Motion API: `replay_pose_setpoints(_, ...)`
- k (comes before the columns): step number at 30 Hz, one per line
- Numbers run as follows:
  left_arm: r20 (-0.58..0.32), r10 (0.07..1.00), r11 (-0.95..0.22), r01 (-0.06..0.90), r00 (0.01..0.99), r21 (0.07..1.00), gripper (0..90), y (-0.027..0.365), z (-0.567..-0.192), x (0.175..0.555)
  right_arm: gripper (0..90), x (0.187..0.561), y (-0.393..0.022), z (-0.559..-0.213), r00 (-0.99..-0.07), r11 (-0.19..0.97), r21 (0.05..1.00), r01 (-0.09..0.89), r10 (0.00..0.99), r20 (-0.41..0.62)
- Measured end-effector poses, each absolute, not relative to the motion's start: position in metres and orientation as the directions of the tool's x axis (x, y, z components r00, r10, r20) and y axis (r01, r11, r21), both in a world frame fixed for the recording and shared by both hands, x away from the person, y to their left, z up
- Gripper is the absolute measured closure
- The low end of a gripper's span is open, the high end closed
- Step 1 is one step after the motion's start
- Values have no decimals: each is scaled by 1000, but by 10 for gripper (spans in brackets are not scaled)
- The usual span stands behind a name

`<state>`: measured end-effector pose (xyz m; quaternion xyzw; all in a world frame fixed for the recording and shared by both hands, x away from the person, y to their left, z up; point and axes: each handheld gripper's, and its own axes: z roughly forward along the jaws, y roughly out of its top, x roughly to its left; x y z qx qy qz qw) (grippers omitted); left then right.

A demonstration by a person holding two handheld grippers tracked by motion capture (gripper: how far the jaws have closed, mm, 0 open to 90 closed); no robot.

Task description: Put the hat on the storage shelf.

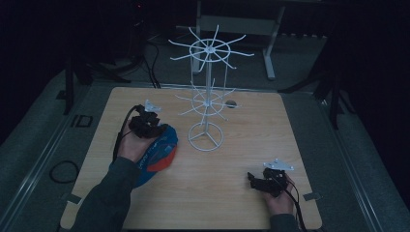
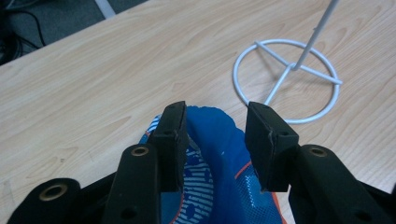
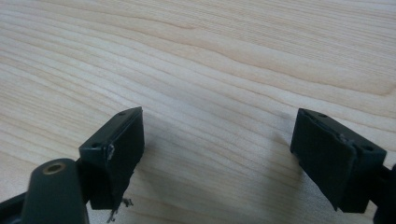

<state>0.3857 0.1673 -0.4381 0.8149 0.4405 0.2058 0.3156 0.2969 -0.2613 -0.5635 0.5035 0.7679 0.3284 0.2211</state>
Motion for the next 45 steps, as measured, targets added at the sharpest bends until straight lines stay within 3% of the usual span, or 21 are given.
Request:
replay_pose_setpoints(16,50,857,-430,660,512,616,526,157,-460,410,173,297,-261,-564,-397,278,727,627,918,-9)
replay_pose_setpoints(31,36,854,-472,743,519,474,489,151,-488,425,173,297,-261,-564,-397,278,727,627,918,-9)
replay_pose_setpoints(35,45,856,-481,760,516,438,568,151,-491,427,173,297,-261,-564,-398,279,727,627,918,-9)
replay_pose_setpoints(38,59,858,-486,766,511,421,789,151,-490,425,173,297,-261,-564,-398,279,727,627,917,-9)
replay_pose_setpoints(40,62,858,-485,765,509,424,872,152,-488,424,173,297,-261,-564,-398,279,728,627,917,-9)
replay_pose_setpoints(45,77,857,-477,727,510,494,890,162,-470,414,173,297,-261,-564,-398,279,727,627,917,-9)
